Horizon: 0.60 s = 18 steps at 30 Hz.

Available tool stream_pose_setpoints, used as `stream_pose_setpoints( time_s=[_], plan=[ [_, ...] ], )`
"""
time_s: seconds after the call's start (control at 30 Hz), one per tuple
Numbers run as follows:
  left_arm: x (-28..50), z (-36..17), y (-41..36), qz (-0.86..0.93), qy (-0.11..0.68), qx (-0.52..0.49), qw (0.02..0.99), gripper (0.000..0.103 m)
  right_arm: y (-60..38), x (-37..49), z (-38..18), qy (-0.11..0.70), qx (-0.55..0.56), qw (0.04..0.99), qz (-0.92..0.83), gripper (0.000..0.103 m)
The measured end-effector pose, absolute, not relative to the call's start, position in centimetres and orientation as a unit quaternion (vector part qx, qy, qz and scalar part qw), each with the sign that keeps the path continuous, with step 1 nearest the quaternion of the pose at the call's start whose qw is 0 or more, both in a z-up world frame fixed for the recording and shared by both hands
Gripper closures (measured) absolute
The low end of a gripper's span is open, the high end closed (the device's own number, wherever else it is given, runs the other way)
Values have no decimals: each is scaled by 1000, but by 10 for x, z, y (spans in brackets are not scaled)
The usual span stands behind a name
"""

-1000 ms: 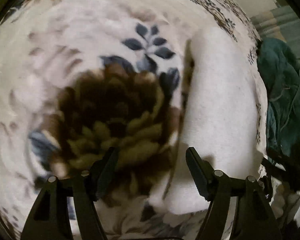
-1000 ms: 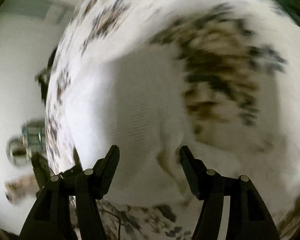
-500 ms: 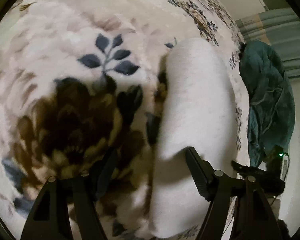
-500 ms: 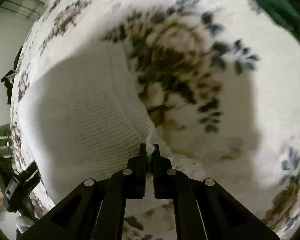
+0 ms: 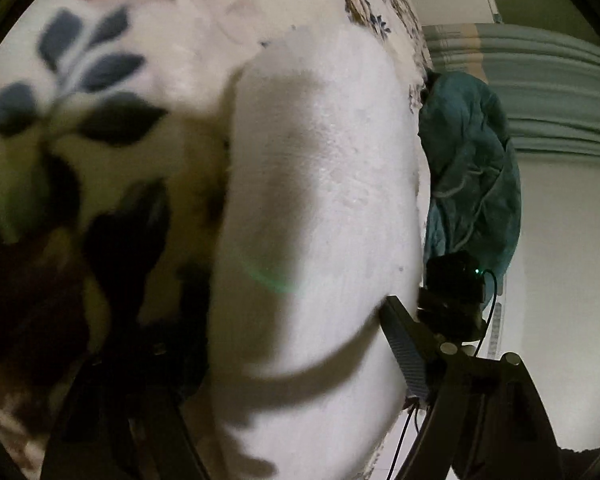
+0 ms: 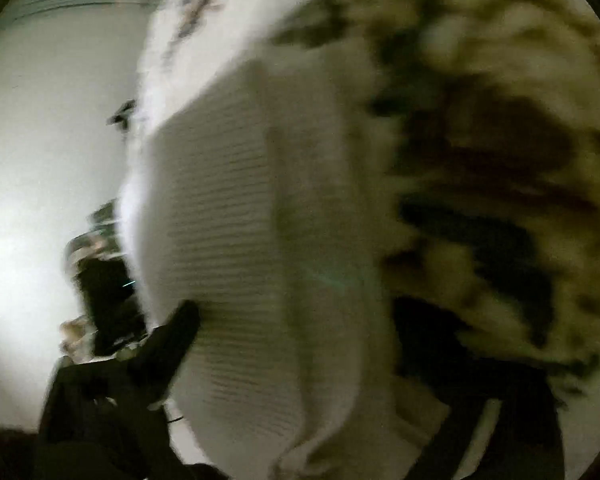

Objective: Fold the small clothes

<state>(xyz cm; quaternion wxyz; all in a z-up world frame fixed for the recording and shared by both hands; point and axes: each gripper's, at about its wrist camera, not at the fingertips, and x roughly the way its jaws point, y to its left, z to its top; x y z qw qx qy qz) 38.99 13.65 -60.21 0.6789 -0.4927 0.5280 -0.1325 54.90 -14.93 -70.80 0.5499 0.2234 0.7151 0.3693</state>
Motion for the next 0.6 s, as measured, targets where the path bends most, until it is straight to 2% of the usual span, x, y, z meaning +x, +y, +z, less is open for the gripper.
stream_pose_setpoints(
  time_s=[0.13, 0.2, 0.23, 0.27, 0.3, 0.33, 0.37, 0.47, 0.6],
  plan=[
    [399, -606, 135, -147, 525, -502, 672, 23, -125, 538, -713, 722, 242, 480, 435, 0],
    [400, -606, 135, -148, 523, -507, 669, 23, -115, 534, -713, 721, 229, 485, 439, 1],
    [400, -604, 136, -147, 520, -509, 670, 24, -114, 534, -711, 717, 236, 487, 440, 17],
    [399, -600, 136, -146, 510, -512, 676, 26, -114, 535, -711, 714, 243, 491, 437, 52],
    [399, -595, 136, -141, 503, -507, 686, 49, -118, 536, -711, 712, 255, 494, 430, 57],
    [401, -592, 135, -139, 504, -499, 691, 62, -123, 536, -708, 707, 268, 501, 421, 60],
    [404, -588, 134, -143, 503, -495, 694, 70, -126, 534, -702, 700, 264, 514, 420, 64],
    [414, -565, 131, -149, 502, -464, 714, 73, -136, 532, -678, 682, 259, 544, 415, 71],
    [448, -540, 129, -170, 500, -451, 720, 73, -156, 535, -644, 658, 258, 582, 403, 73]
  ],
)
